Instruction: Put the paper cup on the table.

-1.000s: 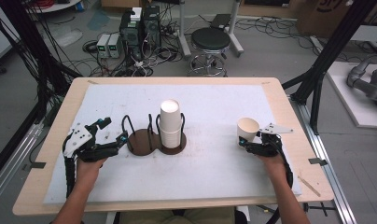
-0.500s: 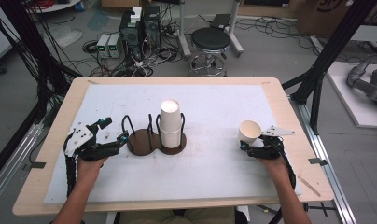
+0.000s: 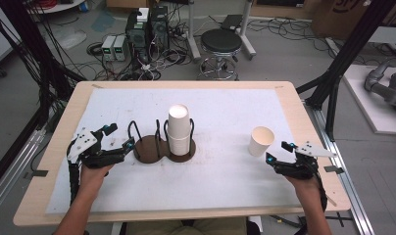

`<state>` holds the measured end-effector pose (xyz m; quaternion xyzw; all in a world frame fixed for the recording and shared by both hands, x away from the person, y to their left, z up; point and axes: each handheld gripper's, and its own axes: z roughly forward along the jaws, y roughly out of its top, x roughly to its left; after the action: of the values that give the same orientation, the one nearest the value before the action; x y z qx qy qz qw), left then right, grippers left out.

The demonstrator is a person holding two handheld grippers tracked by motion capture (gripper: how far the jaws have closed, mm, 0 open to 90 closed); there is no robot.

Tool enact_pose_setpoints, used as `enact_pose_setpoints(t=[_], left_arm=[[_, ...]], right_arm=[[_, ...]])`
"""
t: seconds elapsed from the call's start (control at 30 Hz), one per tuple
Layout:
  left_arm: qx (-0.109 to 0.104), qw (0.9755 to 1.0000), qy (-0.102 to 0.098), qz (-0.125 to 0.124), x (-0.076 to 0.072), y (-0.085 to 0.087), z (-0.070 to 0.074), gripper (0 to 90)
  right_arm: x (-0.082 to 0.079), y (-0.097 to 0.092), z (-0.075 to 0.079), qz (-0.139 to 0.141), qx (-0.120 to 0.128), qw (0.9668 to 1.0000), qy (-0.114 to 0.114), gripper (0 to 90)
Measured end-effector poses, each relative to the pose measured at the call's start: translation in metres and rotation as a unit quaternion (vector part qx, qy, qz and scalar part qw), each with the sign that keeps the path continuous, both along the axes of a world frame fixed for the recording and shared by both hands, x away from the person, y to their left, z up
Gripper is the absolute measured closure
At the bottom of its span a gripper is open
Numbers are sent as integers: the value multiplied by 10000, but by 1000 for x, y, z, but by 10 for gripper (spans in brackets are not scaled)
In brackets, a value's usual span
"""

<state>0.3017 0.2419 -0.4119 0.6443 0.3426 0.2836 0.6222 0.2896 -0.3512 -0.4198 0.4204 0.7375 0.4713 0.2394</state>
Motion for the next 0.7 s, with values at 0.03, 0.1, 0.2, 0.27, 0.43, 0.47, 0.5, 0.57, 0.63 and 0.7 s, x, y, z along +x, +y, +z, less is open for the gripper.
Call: enact_pose_setpoints(t=[0.03,0.1,0.2,0.27,0.43,0.47,0.5,0.57,0.63,0.7], left_arm=[[16,10000,22,-7,0,-1,0,155],[24,10000,6,-45,0,-1,0,155],[-9,9999,-13,-162,-2,-2,0,155],[-31,9999,-12,-152,-3,-1,0,159],[-77,9999,-40,-126,-5,-1,2,159],[-46,9999,-43,-117,-5,-1,2,159],[-36,9999,-45,-126,-5,-1,2,160],[-35,9999,-34,-129,-6,-1,2,160],[-20,9999,-43,-125,-7,0,2,159],[-10,9999,-51,-136,-8,0,2,159]], right_arm=[[-2,0,4,5,53,10000,-71,205],[-4,1,13,114,18,9997,-235,205],[-6,4,25,247,129,9988,-409,205],[-7,8,29,331,101,9982,-483,205],[-8,17,36,525,78,9971,-550,205],[-9,18,38,566,80,9967,-575,205],[-9,19,40,598,103,9964,-598,205],[-10,21,43,642,144,9959,-617,205],[-12,22,46,679,107,9957,-619,205],[-13,22,48,689,87,9955,-644,205]])
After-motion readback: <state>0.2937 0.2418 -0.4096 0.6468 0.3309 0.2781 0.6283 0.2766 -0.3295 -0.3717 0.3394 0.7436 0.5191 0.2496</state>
